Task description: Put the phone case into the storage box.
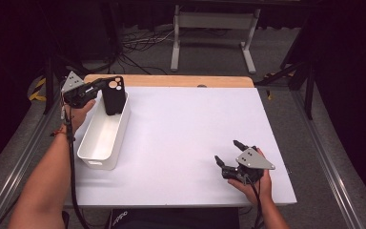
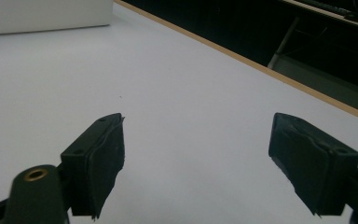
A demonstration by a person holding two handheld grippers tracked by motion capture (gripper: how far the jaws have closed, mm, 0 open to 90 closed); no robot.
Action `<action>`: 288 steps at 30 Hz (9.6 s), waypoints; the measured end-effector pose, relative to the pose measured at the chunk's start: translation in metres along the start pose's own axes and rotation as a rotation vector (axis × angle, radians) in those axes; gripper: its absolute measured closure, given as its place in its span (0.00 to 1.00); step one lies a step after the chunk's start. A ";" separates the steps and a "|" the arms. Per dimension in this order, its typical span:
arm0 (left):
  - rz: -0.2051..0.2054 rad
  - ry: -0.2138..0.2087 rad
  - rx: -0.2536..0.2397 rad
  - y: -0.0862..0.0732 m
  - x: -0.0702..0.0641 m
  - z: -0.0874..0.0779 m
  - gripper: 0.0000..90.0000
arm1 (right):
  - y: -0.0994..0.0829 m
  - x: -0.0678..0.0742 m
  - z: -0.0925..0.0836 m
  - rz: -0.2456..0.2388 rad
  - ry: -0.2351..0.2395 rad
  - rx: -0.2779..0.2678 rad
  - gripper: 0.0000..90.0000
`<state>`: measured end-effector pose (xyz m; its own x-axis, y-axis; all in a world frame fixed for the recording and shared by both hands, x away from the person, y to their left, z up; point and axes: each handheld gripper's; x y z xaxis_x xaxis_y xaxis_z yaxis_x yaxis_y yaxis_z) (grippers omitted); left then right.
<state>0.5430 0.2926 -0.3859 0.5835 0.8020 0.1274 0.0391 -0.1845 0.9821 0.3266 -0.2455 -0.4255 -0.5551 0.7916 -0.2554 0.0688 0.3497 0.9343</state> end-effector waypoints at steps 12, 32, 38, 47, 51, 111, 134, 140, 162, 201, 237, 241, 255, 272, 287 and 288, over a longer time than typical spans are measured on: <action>-0.008 0.029 0.085 -0.010 0.003 0.007 0.85 | 0.001 0.002 0.001 -0.006 0.016 0.003 0.22; -0.019 0.079 0.132 -0.013 -0.001 0.012 0.80 | 0.005 0.002 -0.003 -0.020 0.018 -0.009 0.22; -0.025 0.089 0.115 -0.009 -0.001 0.006 0.77 | 0.006 0.003 -0.002 -0.029 0.020 -0.009 0.22; -0.027 0.113 0.093 0.002 -0.004 -0.009 0.68 | 0.008 0.004 0.002 -0.048 0.031 -0.012 0.22; -0.018 0.121 0.088 0.007 -0.004 -0.014 0.65 | 0.010 0.005 0.005 -0.057 0.039 -0.015 0.22; -0.008 0.010 -0.051 0.036 -0.058 -0.053 0.03 | 0.012 0.007 0.003 -0.049 0.085 -0.047 0.22; 0.035 -0.070 -0.100 0.043 -0.088 -0.060 0.04 | 0.013 0.007 0.002 -0.053 0.087 -0.051 0.22; 0.053 -0.099 -0.107 0.047 -0.097 -0.063 0.04 | 0.013 0.008 0.002 -0.055 0.087 -0.053 0.22; 0.067 -0.169 -0.129 0.042 -0.123 -0.070 0.05 | 0.015 0.010 0.000 -0.059 0.091 -0.061 0.22; 0.146 -0.301 -0.097 0.032 -0.182 -0.077 0.05 | 0.014 0.020 0.002 -0.089 0.123 -0.048 0.22; 0.167 -0.370 -0.080 0.007 -0.220 -0.099 0.05 | 0.016 0.031 0.001 -0.115 0.151 -0.052 0.21; 0.162 -0.385 -0.069 0.003 -0.224 -0.101 0.05 | 0.016 0.032 0.001 -0.113 0.153 -0.050 0.21; 0.147 -0.392 0.012 -0.021 -0.227 -0.103 0.05 | 0.017 0.034 -0.001 -0.115 0.146 -0.058 0.20; 0.125 -0.395 0.077 -0.043 -0.223 -0.097 0.05 | 0.012 0.038 0.004 -0.119 0.154 -0.035 0.18; 0.104 -0.391 0.069 -0.041 -0.219 -0.101 0.05 | 0.013 0.040 0.005 -0.154 0.164 -0.035 0.18; 0.104 -0.391 0.069 -0.041 -0.219 -0.101 0.05 | 0.013 0.040 0.006 -0.154 0.163 -0.034 0.18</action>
<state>0.3320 0.1821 -0.4399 0.8511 0.5029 0.1505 0.0095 -0.3015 0.9534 0.3099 -0.2063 -0.4249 -0.6835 0.6379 -0.3549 -0.0538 0.4408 0.8960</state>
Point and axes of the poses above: each handheld gripper's, and its own axes: z roughly forward along the jaws, y roughly out of its top, x roughly to its left, and after that the axes turned 6 degrees about -x, right-handed
